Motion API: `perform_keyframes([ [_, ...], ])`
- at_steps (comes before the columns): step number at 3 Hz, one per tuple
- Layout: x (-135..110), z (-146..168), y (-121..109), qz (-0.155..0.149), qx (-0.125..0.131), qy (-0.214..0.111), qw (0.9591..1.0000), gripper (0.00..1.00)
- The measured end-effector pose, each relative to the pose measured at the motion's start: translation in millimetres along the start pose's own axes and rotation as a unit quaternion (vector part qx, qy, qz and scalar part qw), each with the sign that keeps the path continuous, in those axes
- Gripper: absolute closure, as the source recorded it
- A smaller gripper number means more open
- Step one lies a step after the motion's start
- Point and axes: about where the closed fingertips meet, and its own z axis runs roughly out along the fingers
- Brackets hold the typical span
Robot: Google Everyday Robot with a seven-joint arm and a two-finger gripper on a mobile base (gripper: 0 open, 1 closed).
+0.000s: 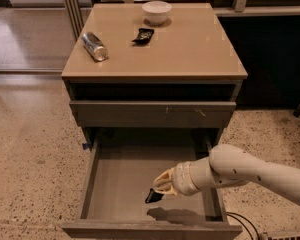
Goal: Place rxbar blueberry into middle drawer
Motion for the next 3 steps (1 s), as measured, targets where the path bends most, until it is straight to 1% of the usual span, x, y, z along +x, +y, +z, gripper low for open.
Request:
perform_keyframes([
  [1, 0, 0, 0, 0.000, 0.000, 0.000, 1.0000, 1.00],
  [2, -2, 4, -5, -0.020, 0.015, -0.007, 0.9997, 1.00],
  [3, -3, 11, -27, -0.056, 0.052, -0.020, 0.9969, 1.00],
])
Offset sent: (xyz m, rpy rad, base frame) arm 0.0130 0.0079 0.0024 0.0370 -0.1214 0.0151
